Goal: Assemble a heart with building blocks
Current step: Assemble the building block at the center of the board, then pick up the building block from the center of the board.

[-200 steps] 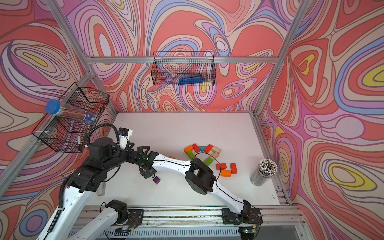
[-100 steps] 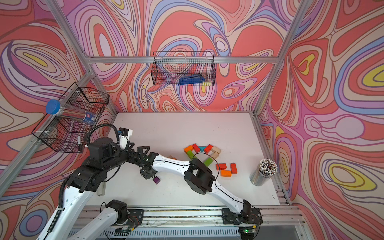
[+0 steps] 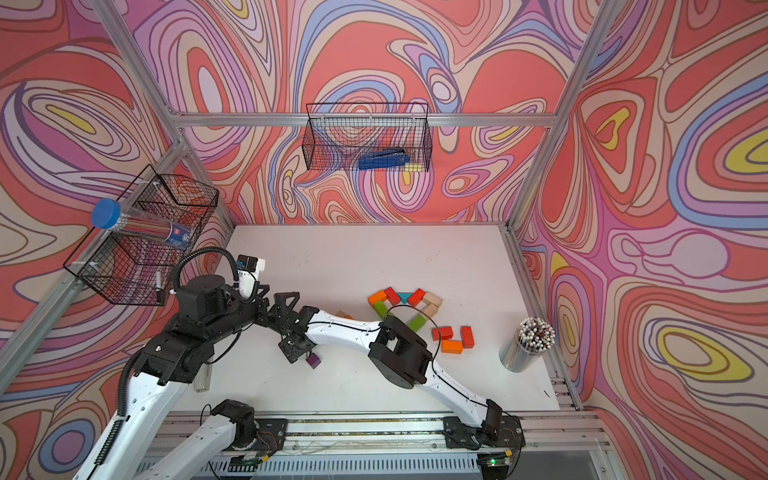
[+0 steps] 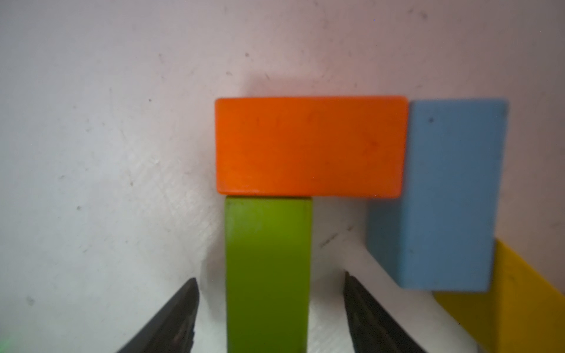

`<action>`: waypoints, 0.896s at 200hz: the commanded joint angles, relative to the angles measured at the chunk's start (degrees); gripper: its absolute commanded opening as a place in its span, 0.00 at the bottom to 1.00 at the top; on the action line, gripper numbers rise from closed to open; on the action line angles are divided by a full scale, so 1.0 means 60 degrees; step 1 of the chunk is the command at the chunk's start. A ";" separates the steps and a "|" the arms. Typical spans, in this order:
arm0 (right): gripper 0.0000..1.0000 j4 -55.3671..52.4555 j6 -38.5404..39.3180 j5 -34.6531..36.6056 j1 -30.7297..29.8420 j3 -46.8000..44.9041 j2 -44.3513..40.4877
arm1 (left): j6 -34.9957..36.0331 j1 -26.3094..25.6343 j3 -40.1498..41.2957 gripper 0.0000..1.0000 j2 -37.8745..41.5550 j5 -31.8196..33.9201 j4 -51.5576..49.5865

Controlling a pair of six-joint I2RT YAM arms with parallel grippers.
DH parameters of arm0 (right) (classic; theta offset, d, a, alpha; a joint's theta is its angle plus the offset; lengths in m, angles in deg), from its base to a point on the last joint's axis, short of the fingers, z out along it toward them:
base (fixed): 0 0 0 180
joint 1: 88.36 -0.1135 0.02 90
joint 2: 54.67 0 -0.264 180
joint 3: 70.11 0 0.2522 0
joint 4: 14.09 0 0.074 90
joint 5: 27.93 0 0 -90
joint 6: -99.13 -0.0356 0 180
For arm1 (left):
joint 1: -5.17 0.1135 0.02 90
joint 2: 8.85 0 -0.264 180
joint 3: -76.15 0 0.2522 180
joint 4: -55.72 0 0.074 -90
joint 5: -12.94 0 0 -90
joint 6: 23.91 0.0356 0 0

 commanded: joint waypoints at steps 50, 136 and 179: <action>0.85 0.1893 -0.0152 -0.0147 0.0047 -0.3104 -0.2605 | -0.0271 0.0051 0.0145 1.00 0.0284 -0.0735 0.0470; 0.92 0.3750 -0.1886 0.0648 0.0216 -0.8360 -0.7382 | -0.0667 0.0003 -0.0119 1.00 -0.0537 -0.2633 0.0539; 0.90 0.2079 -0.3331 0.1898 0.0934 -1.0307 -0.9913 | -0.0637 -0.0384 -0.0171 1.00 -0.0988 -0.2767 0.0483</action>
